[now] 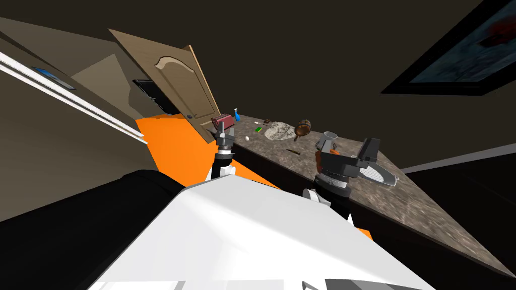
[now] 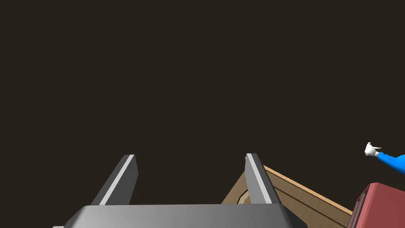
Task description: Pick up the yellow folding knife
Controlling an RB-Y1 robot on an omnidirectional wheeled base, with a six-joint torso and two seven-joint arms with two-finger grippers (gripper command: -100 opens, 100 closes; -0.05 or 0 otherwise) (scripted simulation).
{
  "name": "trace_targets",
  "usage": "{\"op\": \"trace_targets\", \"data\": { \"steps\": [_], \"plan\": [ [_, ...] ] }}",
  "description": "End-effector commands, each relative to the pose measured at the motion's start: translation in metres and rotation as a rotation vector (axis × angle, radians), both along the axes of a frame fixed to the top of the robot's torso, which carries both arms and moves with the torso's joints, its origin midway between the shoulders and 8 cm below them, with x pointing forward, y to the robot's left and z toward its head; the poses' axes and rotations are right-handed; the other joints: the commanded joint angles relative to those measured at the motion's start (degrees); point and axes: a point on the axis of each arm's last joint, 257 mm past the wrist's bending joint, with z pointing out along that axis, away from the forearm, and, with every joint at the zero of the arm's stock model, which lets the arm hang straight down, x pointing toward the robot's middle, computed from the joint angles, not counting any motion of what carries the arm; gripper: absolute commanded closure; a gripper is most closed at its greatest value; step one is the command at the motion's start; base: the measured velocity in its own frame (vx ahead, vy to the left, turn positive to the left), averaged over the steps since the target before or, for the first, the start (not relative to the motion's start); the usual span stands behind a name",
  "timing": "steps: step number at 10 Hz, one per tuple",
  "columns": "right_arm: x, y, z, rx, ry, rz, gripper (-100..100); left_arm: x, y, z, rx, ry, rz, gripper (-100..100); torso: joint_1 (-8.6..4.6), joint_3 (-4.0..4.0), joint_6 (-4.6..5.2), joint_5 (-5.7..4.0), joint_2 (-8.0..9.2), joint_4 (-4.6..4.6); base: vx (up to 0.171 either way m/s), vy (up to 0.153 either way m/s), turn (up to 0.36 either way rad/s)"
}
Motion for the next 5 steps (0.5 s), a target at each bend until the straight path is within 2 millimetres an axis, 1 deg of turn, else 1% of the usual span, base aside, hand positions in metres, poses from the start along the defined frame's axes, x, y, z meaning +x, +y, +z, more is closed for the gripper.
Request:
{"op": "trace_targets", "data": {
  "steps": [1,2,3,5],
  "plan": [
    [0.004,0.011,-0.008,-0.04,0.02,0.037,-100,0.0,0.0,0.0,0.0,0.0,0.0,0,0.0,0.0,0.0,0.0,0.0,0.0,-0.058,0.013,0.063],
    [0.006,0.017,-0.013,-0.063,0.033,0.058,-100,0.0,0.0,0.0,0.0,0.0,0.0,0,0.03,0.08,-0.01,0.0,0.16,0.03,-0.089,0.039,0.078],
    [0.008,0.025,-0.02,-0.088,0.047,0.081,-100,0.0,0.0,0.0,0.0,0.0,0.0,0,0.12,0.16,-0.01,0.02,0.28,0.06,-0.126,0.065,0.06],
    [0.013,0.04,-0.036,-0.143,0.081,0.133,-100,0.0,0.0,0.0,0.0,0.0,0.0,0,0.26,0.31,-0.01,0.06,0.53,0.12,-0.145,0.071,0.079]
  ]
}}
